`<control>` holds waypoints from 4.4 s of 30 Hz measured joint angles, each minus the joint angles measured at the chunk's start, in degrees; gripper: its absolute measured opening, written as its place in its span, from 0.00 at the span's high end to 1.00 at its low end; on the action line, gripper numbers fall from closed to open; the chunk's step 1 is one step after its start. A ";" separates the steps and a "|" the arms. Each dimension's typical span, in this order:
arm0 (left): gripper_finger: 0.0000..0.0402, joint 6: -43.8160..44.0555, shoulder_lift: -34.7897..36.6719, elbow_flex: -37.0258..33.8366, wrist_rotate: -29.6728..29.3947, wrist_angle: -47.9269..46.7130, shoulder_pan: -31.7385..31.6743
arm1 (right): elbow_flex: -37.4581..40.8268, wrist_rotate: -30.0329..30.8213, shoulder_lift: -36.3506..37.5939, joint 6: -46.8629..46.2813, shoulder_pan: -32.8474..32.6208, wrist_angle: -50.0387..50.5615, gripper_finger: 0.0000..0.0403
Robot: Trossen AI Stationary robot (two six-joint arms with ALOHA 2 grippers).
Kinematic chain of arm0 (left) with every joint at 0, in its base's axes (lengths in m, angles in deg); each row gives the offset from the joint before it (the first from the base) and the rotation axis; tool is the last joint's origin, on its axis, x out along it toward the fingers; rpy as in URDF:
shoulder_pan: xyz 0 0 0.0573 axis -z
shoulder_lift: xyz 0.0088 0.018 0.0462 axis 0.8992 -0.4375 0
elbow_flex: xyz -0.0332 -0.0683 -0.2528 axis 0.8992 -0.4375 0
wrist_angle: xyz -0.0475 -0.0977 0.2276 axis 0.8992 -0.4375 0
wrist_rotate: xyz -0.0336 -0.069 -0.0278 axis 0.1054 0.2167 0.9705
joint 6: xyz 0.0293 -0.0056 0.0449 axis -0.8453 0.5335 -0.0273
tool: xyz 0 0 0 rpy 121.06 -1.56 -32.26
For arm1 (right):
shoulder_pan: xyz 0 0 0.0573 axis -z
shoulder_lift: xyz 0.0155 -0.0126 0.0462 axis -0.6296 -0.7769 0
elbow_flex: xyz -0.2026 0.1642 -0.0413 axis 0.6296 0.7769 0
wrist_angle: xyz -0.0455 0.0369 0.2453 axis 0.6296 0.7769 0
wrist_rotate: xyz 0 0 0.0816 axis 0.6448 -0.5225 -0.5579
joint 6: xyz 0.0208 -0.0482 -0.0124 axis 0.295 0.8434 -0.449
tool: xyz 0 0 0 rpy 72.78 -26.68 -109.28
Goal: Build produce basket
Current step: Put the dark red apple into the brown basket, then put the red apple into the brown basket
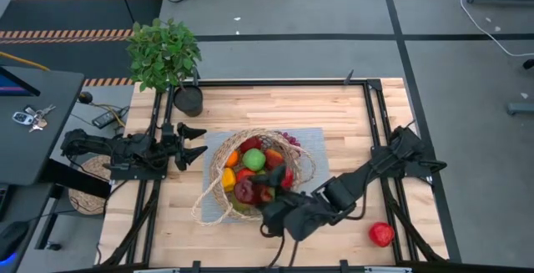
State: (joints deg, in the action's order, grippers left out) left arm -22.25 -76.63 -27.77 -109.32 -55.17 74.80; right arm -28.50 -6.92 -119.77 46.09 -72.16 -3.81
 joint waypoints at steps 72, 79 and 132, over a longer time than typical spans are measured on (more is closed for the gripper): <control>0.03 0.02 -0.02 0.00 -0.02 0.00 -0.02 | 6.16 -16.12 -0.64 -46.12 11.15 6.38 0.05; 0.03 0.01 -0.01 0.00 -0.02 0.00 -0.01 | 14.38 -24.47 -0.71 -51.80 12.60 1.79 0.05; 0.03 0.02 -0.01 0.00 -0.01 0.00 -0.01 | 11.25 -55.48 -0.29 -122.48 -19.89 58.79 0.09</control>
State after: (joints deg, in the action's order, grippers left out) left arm -22.24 -76.64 -27.77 -109.33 -55.17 74.79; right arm -17.25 -62.40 -120.06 -76.38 -92.05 54.99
